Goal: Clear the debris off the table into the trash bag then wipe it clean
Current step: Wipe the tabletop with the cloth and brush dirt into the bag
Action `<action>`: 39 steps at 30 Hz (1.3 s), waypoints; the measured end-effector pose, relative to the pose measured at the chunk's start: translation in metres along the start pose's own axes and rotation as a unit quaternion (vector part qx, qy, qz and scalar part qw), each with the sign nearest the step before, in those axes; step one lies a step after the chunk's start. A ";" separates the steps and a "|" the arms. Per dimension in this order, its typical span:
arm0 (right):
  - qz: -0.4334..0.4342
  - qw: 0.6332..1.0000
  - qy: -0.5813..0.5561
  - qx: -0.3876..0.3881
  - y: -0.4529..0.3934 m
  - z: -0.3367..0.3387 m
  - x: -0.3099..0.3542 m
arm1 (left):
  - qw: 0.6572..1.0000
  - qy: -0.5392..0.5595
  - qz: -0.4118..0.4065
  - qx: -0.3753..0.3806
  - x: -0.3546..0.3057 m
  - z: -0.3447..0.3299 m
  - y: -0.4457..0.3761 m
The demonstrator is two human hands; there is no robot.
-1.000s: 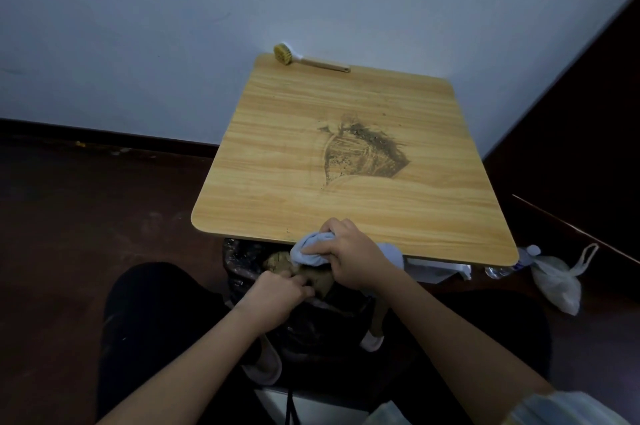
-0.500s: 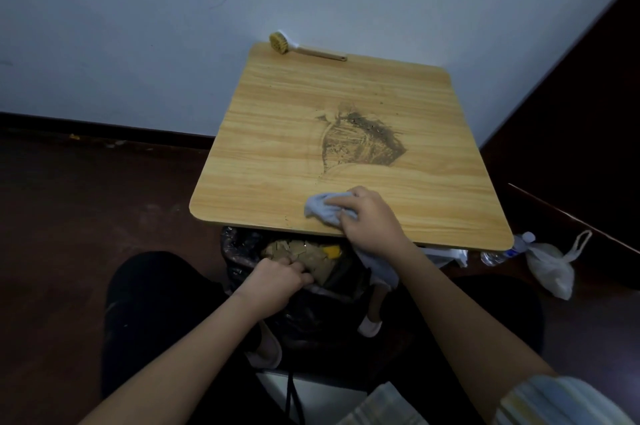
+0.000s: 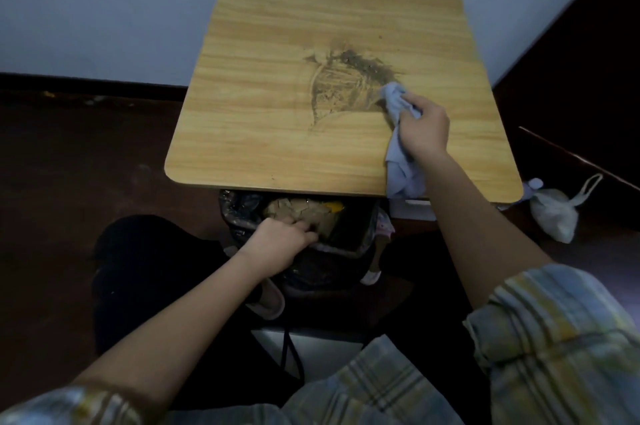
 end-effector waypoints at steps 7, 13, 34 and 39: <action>-0.084 0.979 0.179 -0.052 -0.053 0.001 -0.025 | 0.999 0.020 0.004 0.035 0.004 -0.018 -0.020; -0.046 0.966 0.244 -0.077 -0.091 -0.014 -0.023 | 0.998 0.024 -0.004 0.057 0.009 -0.030 -0.040; 0.268 0.932 0.209 0.122 -0.068 -0.065 0.041 | 0.994 -0.025 -0.094 0.055 0.007 -0.053 -0.033; 0.356 0.912 0.167 0.116 -0.042 -0.059 0.052 | 0.986 -0.056 -0.153 0.032 -0.003 -0.040 -0.027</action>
Point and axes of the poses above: each hand's wrist, its own y-axis away from the middle knuckle, its own z-axis out of the back of the hand, x = y × z, the point moved 8 cm from there along -y, towards the middle knuckle, and after that the axes turned 11 degrees about y, right-handed, at the moved point
